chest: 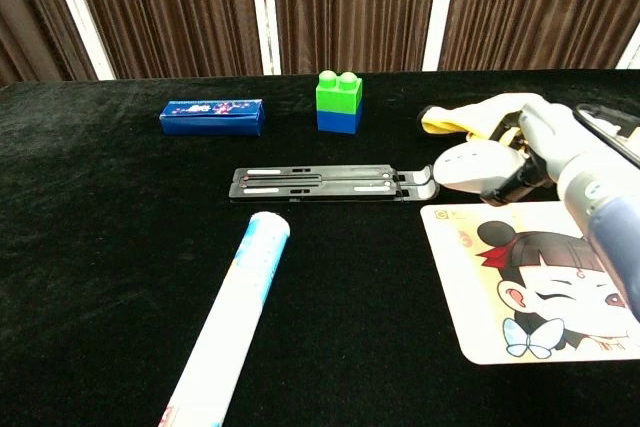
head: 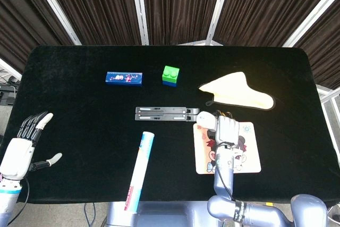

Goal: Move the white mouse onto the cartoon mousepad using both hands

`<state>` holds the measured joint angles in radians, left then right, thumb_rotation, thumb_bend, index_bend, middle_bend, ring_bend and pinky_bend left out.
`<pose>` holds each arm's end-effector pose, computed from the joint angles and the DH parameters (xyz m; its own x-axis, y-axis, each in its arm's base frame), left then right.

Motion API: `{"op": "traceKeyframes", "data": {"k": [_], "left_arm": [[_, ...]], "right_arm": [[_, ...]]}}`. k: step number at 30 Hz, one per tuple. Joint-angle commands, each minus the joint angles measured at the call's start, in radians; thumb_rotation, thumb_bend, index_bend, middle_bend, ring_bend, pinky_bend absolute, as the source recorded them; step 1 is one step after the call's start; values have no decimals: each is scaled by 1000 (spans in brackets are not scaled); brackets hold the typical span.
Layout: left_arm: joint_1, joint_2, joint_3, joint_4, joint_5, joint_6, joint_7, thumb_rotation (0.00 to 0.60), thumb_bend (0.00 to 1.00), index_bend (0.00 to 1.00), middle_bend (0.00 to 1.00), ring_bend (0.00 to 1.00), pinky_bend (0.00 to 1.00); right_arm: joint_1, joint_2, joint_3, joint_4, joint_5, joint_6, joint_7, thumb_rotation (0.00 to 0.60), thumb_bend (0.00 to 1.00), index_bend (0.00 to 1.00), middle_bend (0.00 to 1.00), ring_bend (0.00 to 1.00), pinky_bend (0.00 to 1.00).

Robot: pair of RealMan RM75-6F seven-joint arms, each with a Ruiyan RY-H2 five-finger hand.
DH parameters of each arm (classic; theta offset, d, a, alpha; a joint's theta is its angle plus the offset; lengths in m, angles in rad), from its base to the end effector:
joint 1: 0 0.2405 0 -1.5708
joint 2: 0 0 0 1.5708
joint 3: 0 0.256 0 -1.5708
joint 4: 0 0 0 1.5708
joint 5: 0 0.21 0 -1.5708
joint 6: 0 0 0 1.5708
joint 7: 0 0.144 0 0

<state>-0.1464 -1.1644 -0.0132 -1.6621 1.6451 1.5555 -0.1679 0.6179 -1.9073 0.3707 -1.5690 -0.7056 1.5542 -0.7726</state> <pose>-0.2655 0.1871 0.1384 0.1488 -0.0071 0.9888 0.9650 -0.2171 -0.1468 -0.1425 -0.3024 -0.0351 0.2513 -0.1199 0.9605 -0.9229 0.2694 0.2751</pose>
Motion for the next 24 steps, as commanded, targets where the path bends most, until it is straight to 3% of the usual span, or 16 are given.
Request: {"op": "traceKeyframes", "data": {"k": [1, 12, 24], "left_arm": [[1, 1, 2, -3, 6, 4, 1, 600, 171, 0, 0, 0, 0], [4, -1, 6, -16, 20, 7, 20, 600, 171, 0, 0, 0, 0], [3, -1, 2, -13, 15, 3, 19, 600, 170, 0, 0, 0, 0]], "right_arm": [[-21, 7, -12, -17, 3, 19, -1, 600, 299, 542, 416, 234, 439], [-92, 39, -67, -68, -9, 65, -17, 600, 299, 541, 416, 234, 430], [-147, 62, -68, -101, 12, 79, -20, 600, 299, 541, 416, 234, 429]]}}
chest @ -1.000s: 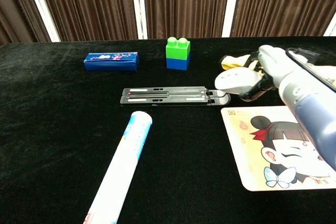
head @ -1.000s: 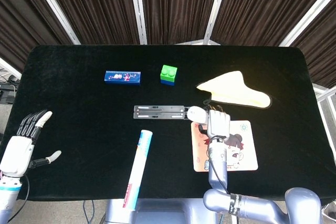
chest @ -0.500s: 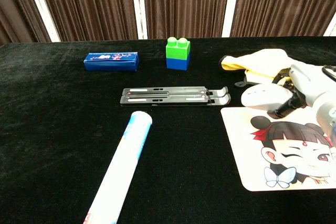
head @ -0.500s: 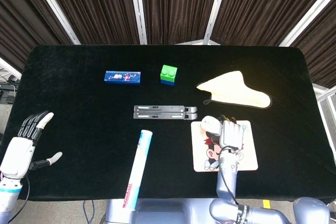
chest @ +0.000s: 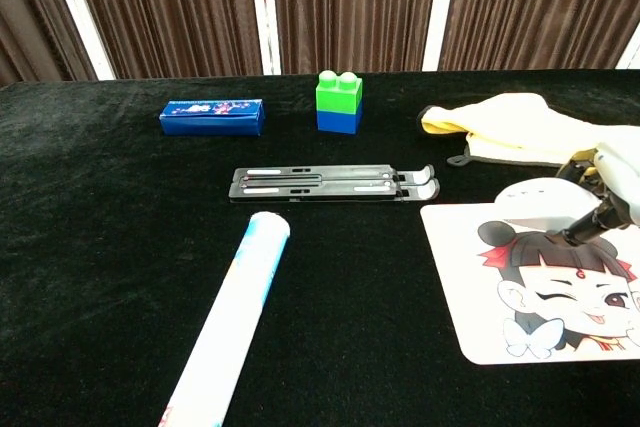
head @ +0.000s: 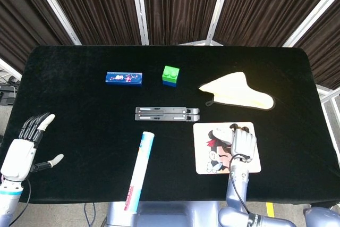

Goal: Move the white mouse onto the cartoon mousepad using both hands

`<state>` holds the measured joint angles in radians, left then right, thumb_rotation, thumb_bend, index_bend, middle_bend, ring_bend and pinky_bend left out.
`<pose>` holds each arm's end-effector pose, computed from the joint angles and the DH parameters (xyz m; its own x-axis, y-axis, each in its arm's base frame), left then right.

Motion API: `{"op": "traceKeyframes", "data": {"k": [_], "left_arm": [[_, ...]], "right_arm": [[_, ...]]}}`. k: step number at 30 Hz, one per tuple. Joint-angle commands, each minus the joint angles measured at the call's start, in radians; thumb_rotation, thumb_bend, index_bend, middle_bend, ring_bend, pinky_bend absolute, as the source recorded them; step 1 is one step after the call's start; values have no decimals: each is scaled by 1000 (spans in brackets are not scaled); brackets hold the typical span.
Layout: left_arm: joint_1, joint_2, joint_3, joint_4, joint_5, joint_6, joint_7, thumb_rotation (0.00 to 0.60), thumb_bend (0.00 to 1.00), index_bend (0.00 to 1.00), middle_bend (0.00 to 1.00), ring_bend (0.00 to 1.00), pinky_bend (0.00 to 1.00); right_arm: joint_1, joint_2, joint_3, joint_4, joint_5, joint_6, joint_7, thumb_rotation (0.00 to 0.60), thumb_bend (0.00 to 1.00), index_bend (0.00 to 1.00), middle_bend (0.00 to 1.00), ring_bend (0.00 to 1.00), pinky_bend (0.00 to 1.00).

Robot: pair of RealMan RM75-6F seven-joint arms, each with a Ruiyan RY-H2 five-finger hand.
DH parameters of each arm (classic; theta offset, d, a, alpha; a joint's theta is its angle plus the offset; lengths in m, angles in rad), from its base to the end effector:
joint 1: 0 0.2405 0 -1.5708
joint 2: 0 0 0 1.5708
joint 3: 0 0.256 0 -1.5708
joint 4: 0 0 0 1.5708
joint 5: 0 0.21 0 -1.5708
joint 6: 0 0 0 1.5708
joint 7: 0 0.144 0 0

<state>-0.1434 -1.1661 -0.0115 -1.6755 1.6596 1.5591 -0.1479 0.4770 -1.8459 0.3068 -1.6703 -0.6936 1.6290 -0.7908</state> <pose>-0.2613 0.1851 0.1368 0.1535 -0.0086 0.9881 0.9617 -0.2286 -0.1513 -0.1842 -0.2658 -0.0209 0.2683 -0.1660 0.9489 -0.8677 0.3862 0.3129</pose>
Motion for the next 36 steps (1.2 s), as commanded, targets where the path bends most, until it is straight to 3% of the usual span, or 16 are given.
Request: {"op": "traceKeyframes", "data": {"k": [1, 8, 19, 24, 29, 36], "left_arm": [[-1, 1, 0, 0, 1, -1, -1, 600, 171, 0, 0, 0, 0], [-1, 1, 2, 3, 8, 0, -8, 600, 171, 0, 0, 0, 0], [1, 0, 1, 4, 15, 10, -7, 600, 170, 0, 0, 0, 0], [1, 0, 1, 3, 15, 9, -5, 600, 171, 0, 0, 0, 0], [0, 1, -2, 2, 11, 8, -7, 600, 171, 0, 0, 0, 0], [0, 2, -3, 2, 10, 8, -7, 600, 171, 0, 0, 0, 0]], "right_arm": [[-9, 0, -7, 0, -3, 6, 0, 600, 299, 541, 416, 234, 429], [-38, -10, -12, 10, -23, 28, 30, 600, 299, 541, 416, 234, 428], [-67, -21, -24, 5, 12, 33, -21, 600, 284, 541, 409, 210, 401], [-77, -2, -31, -34, 47, -3, -45, 600, 253, 512, 295, 107, 335], [-83, 32, -46, -96, 56, -29, -62, 600, 195, 382, 182, 17, 264], [-89, 63, -59, -156, 47, -47, -58, 600, 165, 264, 90, 0, 210]]}}
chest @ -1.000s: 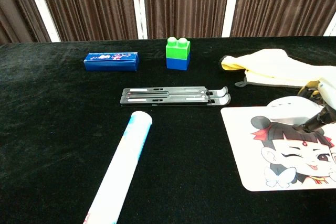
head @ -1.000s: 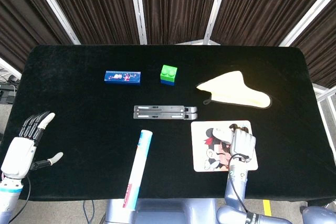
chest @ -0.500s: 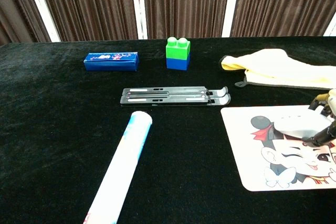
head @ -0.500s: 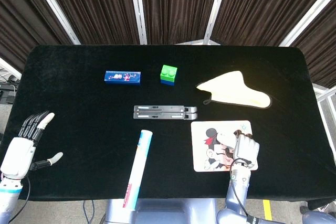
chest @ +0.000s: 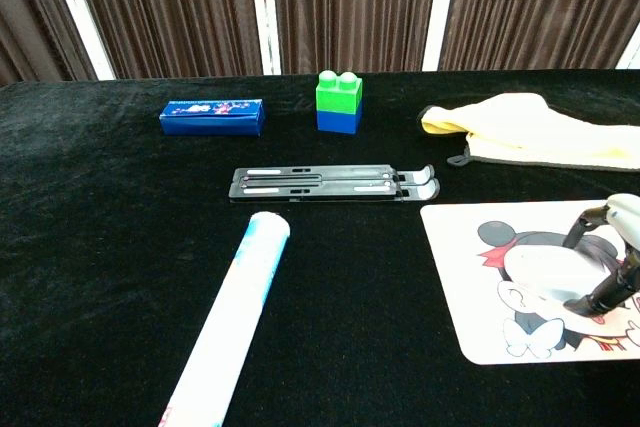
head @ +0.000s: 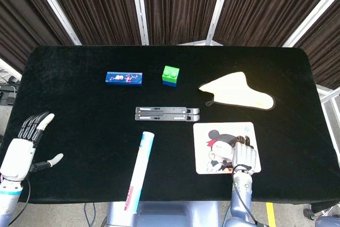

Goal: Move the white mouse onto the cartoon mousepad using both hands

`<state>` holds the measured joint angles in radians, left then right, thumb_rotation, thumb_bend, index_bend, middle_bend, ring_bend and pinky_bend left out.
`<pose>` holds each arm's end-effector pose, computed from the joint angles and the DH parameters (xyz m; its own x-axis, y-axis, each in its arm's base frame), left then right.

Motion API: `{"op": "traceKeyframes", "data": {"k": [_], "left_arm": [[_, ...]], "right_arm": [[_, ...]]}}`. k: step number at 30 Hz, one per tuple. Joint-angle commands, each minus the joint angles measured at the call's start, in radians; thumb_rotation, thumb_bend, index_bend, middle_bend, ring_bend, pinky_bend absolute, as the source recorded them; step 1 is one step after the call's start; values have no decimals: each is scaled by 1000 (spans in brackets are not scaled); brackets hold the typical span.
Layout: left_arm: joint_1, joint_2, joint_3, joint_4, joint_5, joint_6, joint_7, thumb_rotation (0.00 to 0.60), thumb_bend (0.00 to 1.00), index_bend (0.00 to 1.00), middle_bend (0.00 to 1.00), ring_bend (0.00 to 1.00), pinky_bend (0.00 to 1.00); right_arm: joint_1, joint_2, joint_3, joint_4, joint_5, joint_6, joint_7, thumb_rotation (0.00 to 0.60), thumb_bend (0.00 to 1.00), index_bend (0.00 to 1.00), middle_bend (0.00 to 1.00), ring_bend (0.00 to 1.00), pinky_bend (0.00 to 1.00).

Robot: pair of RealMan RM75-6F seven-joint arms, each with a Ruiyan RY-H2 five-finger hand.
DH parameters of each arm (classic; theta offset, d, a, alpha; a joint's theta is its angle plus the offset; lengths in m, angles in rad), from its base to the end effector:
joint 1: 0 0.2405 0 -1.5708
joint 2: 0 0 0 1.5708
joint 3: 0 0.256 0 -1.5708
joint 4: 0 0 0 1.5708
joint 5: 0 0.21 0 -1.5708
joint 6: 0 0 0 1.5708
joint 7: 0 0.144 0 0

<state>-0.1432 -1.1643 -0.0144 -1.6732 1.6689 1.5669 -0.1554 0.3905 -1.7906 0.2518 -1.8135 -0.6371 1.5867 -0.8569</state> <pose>-0.2601 0.1853 0.1385 0.1485 -0.0163 0.9888 0.9596 -0.2392 -0.1480 -0.1935 -0.2312 -0.0250 0.2344 -0.3324 0.9135 -0.8529 0.3807 0.3573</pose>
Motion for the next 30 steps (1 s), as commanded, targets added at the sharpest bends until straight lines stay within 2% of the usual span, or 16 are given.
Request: {"op": "traceKeyframes", "data": {"k": [1, 5, 16, 25, 30], "left_arm": [[0, 0, 0, 0, 0, 0, 1, 600, 172, 0, 0, 0, 0], [0, 1, -2, -1, -2, 1, -1, 600, 172, 0, 0, 0, 0], [1, 4, -6, -2, -8, 3, -7, 600, 171, 0, 0, 0, 0], [3, 6, -10, -4, -10, 8, -10, 600, 171, 0, 0, 0, 0], [3, 7, -11, -4, -12, 8, -13, 600, 171, 0, 0, 0, 0]], "right_arm": [[-4, 11, -6, -16, -15, -5, 12, 600, 160, 240, 65, 0, 188], [-4, 19, -13, -27, -26, -13, 19, 600, 154, 164, 4, 0, 122], [7, 32, -18, -29, -65, -62, 63, 600, 154, 147, 0, 0, 2], [47, -6, 2, 50, -90, -114, 87, 600, 155, 123, 0, 0, 0], [73, -32, 23, 113, -56, -141, 67, 600, 160, 121, 0, 0, 0]]}}
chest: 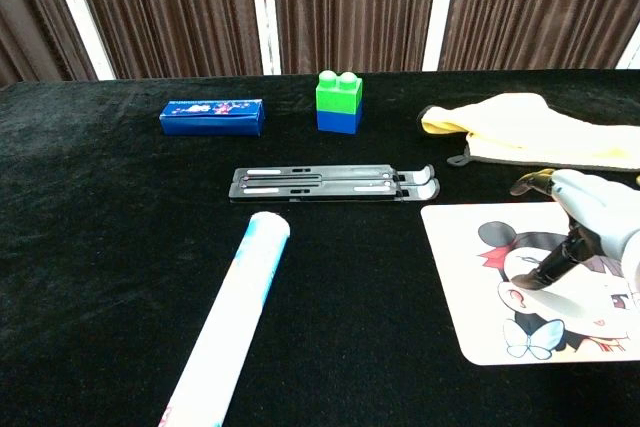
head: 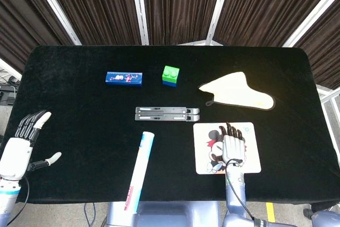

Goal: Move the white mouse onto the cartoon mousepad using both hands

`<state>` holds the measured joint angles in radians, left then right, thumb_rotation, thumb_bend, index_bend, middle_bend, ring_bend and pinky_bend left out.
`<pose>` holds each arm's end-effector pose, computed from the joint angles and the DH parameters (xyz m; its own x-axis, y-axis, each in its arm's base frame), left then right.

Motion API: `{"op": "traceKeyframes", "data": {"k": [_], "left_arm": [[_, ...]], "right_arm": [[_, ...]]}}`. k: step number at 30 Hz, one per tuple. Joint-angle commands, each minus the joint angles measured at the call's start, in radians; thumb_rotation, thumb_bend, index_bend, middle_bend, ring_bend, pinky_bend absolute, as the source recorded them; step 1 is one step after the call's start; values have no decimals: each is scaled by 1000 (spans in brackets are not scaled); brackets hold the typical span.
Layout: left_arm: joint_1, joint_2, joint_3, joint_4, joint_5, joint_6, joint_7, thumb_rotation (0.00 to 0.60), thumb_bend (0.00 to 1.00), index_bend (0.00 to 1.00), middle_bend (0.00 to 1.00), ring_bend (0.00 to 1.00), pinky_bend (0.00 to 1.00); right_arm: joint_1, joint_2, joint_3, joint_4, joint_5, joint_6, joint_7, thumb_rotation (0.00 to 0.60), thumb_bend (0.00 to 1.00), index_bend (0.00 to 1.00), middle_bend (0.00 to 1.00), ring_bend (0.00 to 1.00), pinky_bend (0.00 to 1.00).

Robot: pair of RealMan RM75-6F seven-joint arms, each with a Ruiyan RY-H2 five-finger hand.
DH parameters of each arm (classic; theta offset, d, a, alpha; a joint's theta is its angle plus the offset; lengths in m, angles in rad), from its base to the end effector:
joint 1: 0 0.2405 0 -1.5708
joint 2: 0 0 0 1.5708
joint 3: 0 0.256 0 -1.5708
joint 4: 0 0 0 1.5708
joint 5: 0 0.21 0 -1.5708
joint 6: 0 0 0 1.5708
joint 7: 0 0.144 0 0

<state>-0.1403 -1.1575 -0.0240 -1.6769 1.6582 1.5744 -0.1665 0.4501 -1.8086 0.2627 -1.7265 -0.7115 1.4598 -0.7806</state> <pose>-0.2609 0.1867 0.1430 0.1374 -0.0317 0.9900 0.9629 -0.2300 -0.1410 -0.1767 -0.2548 -0.0385 0.2218 -0.3005 0.9276 -0.9187 0.2545 0.3021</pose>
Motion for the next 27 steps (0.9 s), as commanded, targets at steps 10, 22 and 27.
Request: {"op": "traceKeyframes", "data": {"k": [10, 22, 27], "left_arm": [[-2, -2, -6, -2, -10, -5, -1, 600, 170, 0, 0, 0, 0], [-2, -5, -6, -2, -11, -7, 1, 600, 170, 0, 0, 0, 0], [-2, -6, -5, -4, -11, -7, 3, 600, 172, 0, 0, 0, 0]], "right_arm": [[43, -40, 30, 114, 66, -42, -40, 600, 187, 119, 0, 0, 0], [55, -39, 62, 184, 61, -39, -14, 600, 218, 119, 0, 0, 0], [58, -34, 73, 209, 79, -52, -13, 600, 218, 119, 0, 0, 0]]}}
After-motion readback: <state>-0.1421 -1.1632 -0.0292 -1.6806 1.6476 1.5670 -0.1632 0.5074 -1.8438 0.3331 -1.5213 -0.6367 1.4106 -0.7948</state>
